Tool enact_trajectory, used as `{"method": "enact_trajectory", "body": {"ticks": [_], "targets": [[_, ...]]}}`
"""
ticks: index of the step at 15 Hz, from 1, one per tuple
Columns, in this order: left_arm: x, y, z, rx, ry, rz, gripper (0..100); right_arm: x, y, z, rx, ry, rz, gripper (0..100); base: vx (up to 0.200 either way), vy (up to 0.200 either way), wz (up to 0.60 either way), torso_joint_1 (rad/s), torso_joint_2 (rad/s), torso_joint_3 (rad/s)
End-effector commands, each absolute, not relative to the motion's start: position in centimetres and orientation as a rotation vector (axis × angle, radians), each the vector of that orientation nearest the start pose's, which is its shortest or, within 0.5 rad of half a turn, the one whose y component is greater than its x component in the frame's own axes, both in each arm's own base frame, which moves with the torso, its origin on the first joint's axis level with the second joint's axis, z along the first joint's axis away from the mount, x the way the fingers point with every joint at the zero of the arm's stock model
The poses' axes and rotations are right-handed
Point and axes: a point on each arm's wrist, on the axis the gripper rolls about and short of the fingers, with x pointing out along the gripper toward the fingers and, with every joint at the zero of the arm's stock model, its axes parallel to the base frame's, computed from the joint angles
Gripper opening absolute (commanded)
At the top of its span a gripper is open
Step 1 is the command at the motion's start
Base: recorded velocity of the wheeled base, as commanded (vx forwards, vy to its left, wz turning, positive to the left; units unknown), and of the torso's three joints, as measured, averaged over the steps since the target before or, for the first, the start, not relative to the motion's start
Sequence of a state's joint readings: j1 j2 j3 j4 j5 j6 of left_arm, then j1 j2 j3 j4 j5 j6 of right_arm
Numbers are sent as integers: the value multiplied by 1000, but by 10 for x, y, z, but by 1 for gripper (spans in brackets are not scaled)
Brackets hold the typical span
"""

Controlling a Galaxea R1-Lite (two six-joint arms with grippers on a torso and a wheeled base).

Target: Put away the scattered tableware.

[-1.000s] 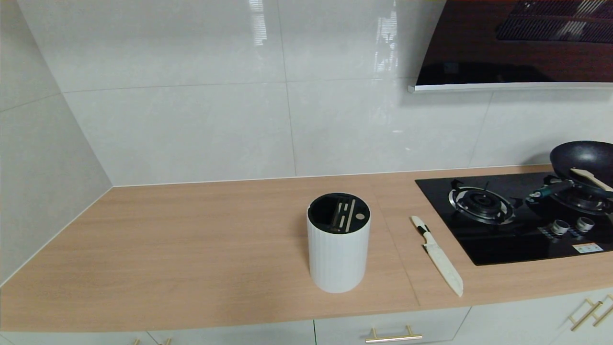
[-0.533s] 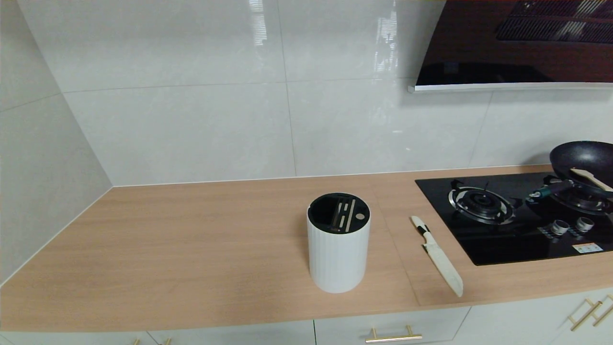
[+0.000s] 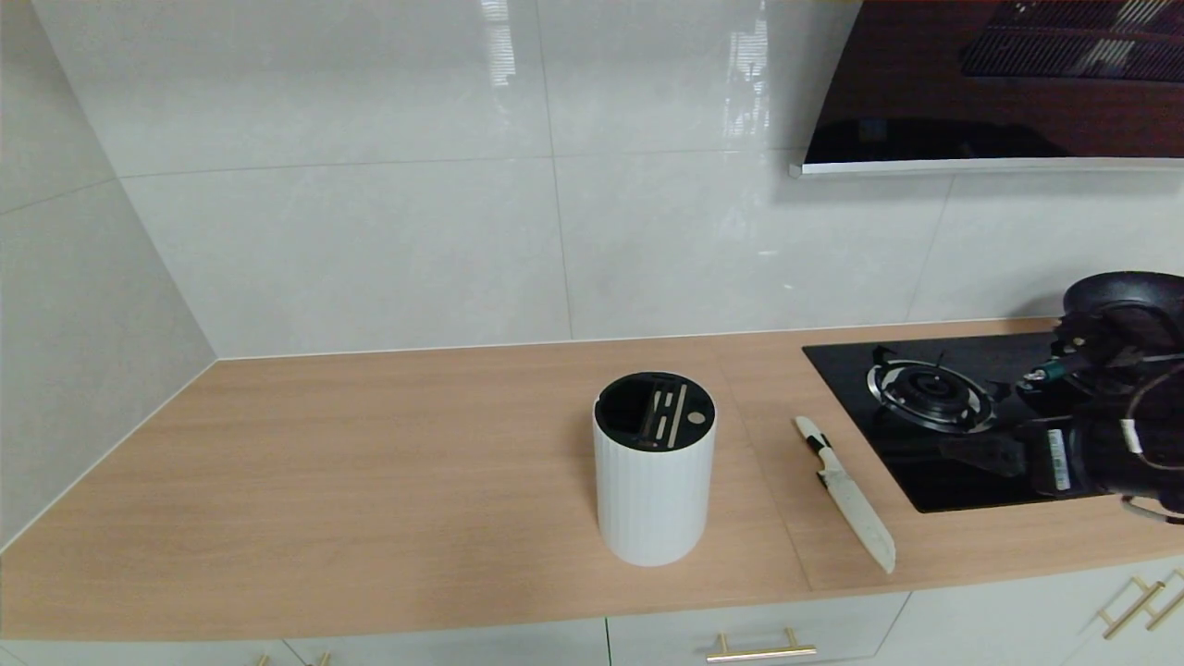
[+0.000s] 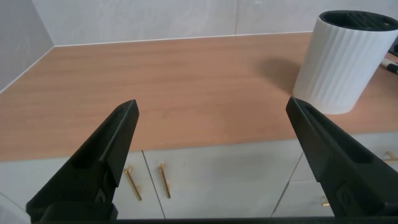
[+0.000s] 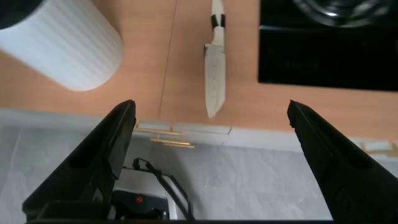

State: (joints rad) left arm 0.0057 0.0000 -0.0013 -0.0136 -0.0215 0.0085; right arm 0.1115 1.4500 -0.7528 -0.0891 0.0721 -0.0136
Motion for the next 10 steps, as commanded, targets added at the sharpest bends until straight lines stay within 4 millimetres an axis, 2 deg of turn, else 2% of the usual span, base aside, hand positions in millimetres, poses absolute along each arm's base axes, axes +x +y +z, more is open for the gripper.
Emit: {"method": "enact_trajectory", "body": {"ticks": [1,3,4,5,6,10], "targets": [[-23,-1,77,9,-14,-15,100,287,41,135,-39,735,215,100,0,0,0,0,0,0],[-23,-1,77,9,-15,-15,100,294,44,131,-41,735,220,100,0,0,0,0,0,0],[-23,-1,77,9,-15,-15,100,319,53,104,-50,766,234,100,0,0,0,0,0,0],[-23,-1,77,9,-15,-15,100,319,53,104,-50,766,234,100,0,0,0,0,0,0],[-23,-1,77,8,-14,-15,100,339,58,72,-73,784,232,100,0,0,0,0,0,0],[-23,-1,77,8,-15,-15,100,361,62,25,-92,751,226,100,0,0,0,0,0,0]]}}
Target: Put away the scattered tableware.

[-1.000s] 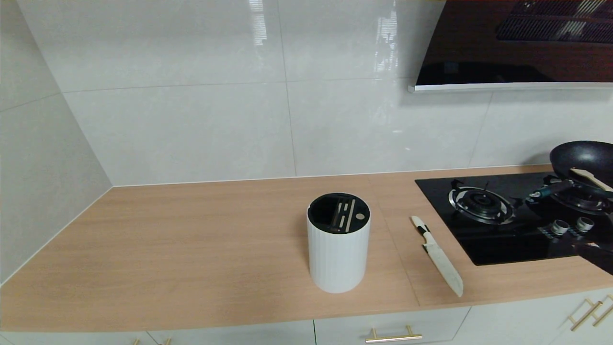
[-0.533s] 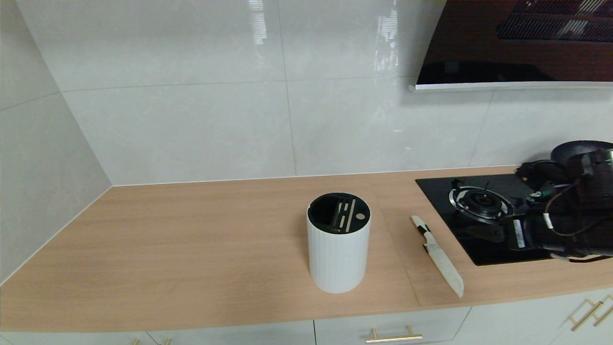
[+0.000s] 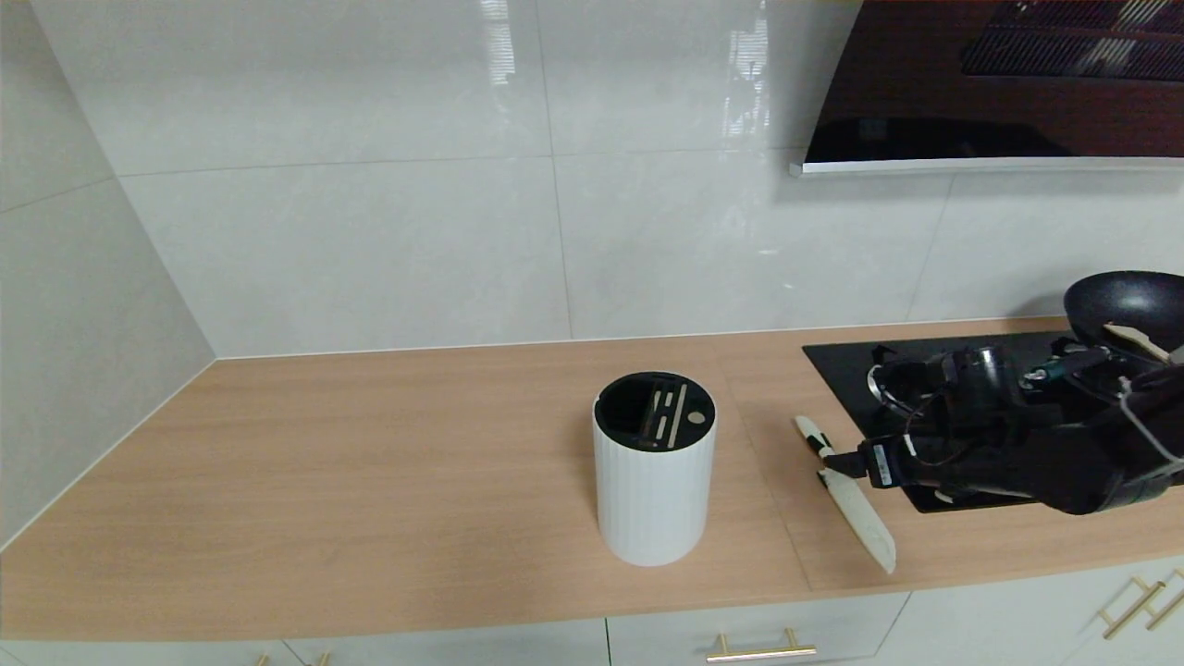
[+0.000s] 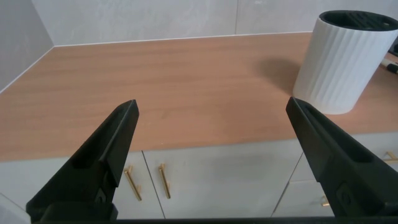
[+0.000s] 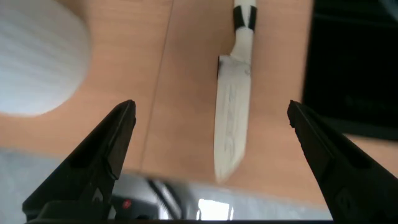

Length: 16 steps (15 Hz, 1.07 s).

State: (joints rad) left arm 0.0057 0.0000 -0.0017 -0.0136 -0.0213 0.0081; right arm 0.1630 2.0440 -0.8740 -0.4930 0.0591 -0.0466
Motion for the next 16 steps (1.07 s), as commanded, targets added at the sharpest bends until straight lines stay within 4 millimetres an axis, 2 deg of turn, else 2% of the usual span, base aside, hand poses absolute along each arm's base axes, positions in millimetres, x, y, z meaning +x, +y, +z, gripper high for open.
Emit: {"method": "enact_trajectory", "body": {"ticks": [1,4,12,16], "targets": [[-23,-1,77,8,-14,-15,100,365,62,16,-99,737,214,100,0,0,0,0,0,0],[-23,-1,77,8,-15,-15,100,374,62,4,-103,693,208,100,0,0,0,0,0,0],[-23,-1,77,8,-14,-14,100,385,55,-14,-102,677,190,100,0,0,0,0,0,0],[-23,-1,77,6,-15,-12,100,398,50,-27,-101,675,174,100,0,0,0,0,0,0]]}}
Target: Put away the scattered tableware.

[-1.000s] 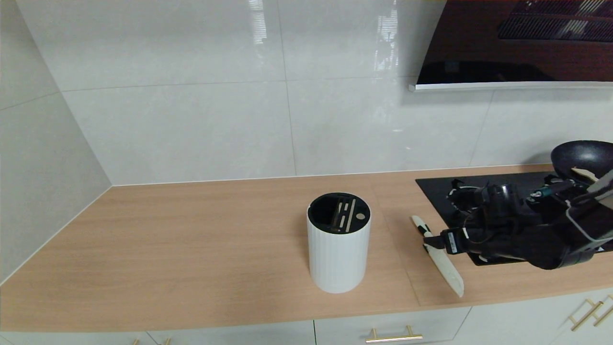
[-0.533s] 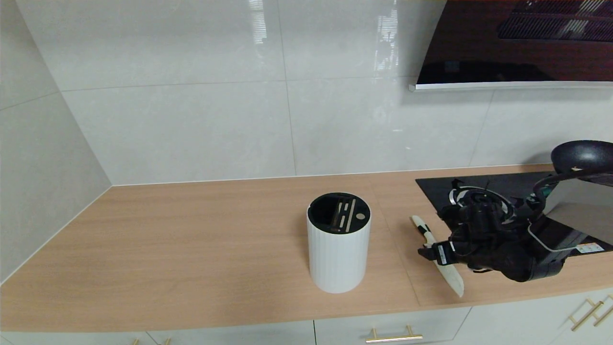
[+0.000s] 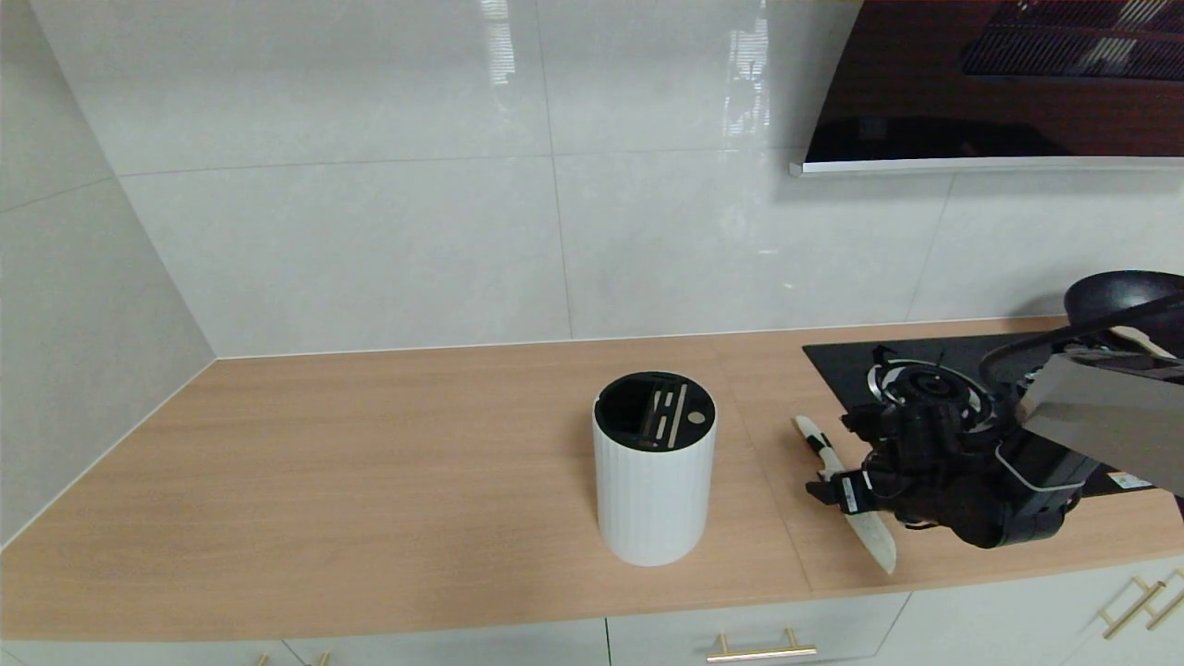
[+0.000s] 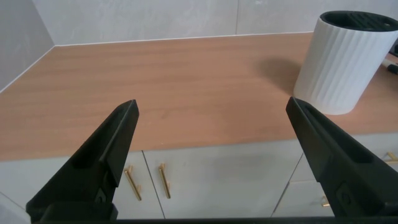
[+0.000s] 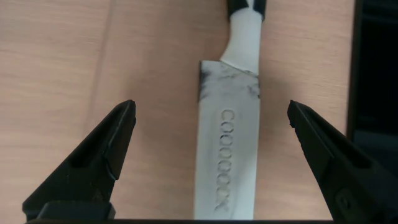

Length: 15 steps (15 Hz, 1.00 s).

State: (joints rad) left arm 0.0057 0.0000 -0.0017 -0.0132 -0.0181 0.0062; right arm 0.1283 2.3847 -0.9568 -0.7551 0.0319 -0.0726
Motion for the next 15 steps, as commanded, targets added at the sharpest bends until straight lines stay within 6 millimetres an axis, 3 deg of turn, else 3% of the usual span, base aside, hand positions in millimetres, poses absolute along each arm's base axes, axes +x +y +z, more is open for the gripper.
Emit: {"method": "enact_trajectory", "body": {"ticks": [1,15], "targets": [[-23,-1,77,6,-14,-12,100,400,48,-26,-98,665,167,100,0,0,0,0,0,0],[-23,-1,77,6,-15,-12,100,409,43,-38,-94,621,154,100,0,0,0,0,0,0]]}}
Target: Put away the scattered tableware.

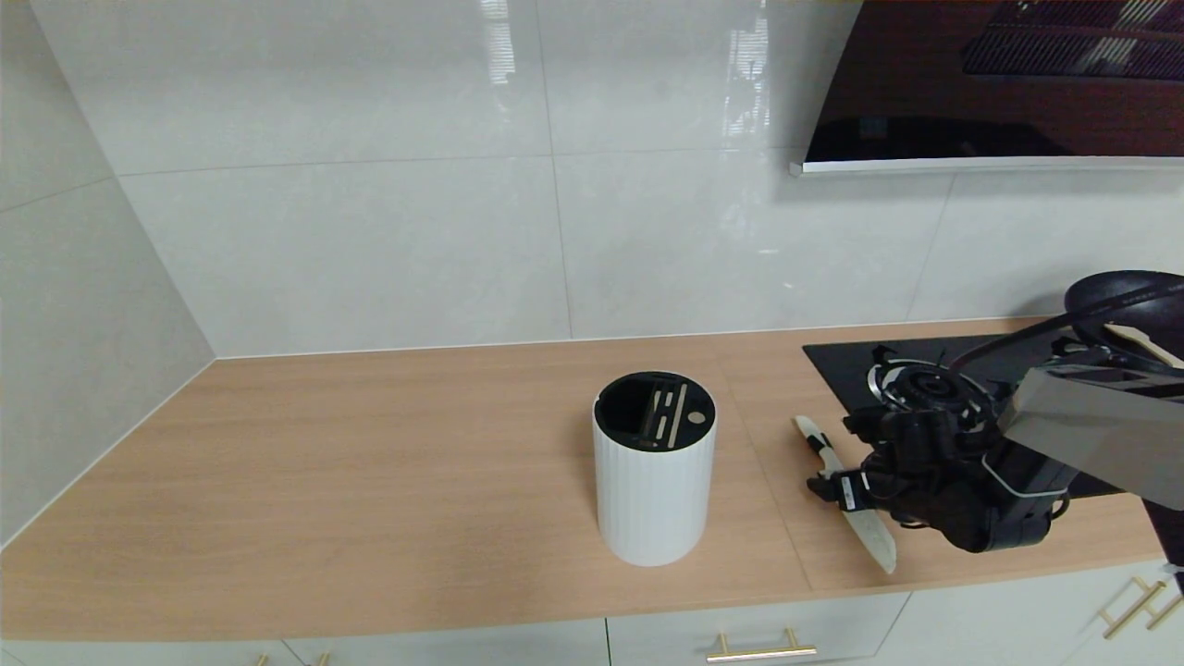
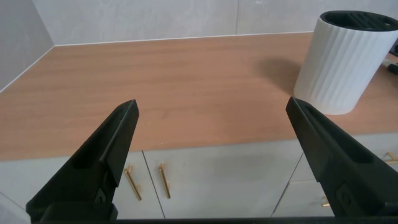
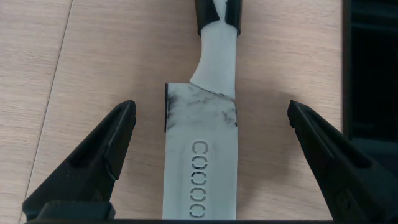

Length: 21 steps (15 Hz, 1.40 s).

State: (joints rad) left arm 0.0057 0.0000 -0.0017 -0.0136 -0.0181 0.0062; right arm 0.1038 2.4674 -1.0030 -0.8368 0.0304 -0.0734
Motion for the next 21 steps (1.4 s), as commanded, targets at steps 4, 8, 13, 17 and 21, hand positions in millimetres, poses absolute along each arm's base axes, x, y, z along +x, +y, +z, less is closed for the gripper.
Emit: {"method": "enact_trajectory", "body": {"ticks": [4,8,13,17,21], "targets": [[-23,-1,77,6,-14,-12,100,409,43,-40,-94,626,154,100,0,0,0,0,0,0],[-23,-1,77,6,-15,-12,100,408,45,-45,-94,639,161,0,0,0,0,0,0,0],[-23,-1,77,6,-14,-12,100,407,45,-47,-93,645,164,0,0,0,0,0,0,0],[-23,-1,77,8,-15,-12,100,407,44,-41,-88,630,161,0,0,0,0,0,0,0],[-23,-1,77,6,-15,-11,100,407,44,-30,-84,554,159,0,0,0,0,0,0,0]]}}
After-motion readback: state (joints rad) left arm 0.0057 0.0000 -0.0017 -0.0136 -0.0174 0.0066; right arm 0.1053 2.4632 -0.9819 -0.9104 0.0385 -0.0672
